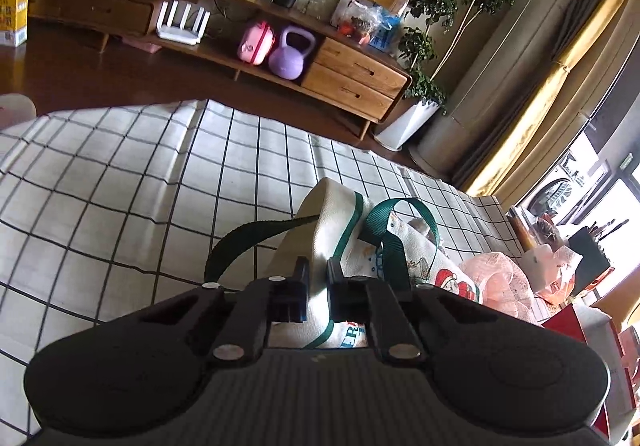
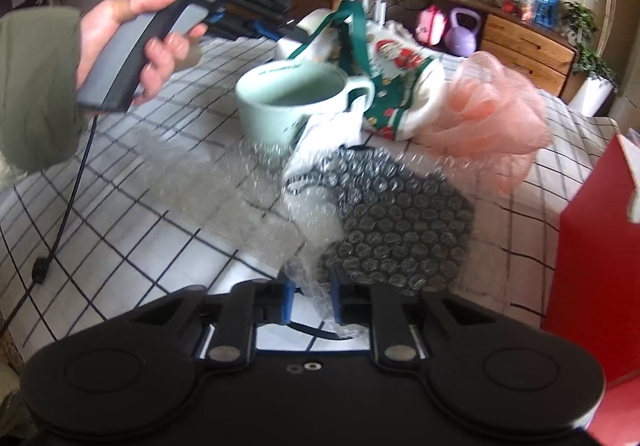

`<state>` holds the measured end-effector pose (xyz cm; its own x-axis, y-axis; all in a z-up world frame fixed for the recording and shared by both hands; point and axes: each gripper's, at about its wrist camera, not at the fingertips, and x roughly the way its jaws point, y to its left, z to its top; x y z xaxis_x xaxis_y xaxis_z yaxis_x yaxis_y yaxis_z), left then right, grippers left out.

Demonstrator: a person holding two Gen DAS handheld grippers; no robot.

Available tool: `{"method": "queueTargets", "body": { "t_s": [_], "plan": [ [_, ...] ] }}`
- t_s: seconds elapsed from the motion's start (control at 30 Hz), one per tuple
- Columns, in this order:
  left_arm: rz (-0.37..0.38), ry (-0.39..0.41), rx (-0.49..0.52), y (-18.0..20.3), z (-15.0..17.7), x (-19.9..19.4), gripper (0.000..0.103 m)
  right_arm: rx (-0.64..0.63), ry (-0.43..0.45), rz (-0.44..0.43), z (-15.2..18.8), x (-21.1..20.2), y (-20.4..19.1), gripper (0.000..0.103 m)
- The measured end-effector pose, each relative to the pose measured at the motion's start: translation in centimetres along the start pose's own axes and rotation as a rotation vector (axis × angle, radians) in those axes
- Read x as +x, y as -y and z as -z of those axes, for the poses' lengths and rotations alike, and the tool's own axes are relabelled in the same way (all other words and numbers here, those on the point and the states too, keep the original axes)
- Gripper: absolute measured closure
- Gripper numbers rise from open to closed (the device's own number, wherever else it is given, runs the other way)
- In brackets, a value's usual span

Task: Organize soft objects
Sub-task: 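Grasp the white Christmas tote bag with the left gripper while the right gripper grasps the bubble wrap, then carry the tote bag and bubble wrap with both grippers over the red box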

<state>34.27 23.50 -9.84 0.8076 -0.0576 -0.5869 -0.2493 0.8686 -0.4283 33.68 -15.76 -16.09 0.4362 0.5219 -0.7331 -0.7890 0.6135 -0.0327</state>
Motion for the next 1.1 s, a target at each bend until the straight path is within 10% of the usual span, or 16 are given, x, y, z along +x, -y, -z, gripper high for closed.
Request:
{"method": "queueTargets", "body": {
  "t_s": [1.1],
  "plan": [
    [-0.146,0.242,0.133,6.4,-2.1,-16.6,0.101,0.472,0.381,0.031,3.5,-18.6,10.7,0.102]
  ]
}}
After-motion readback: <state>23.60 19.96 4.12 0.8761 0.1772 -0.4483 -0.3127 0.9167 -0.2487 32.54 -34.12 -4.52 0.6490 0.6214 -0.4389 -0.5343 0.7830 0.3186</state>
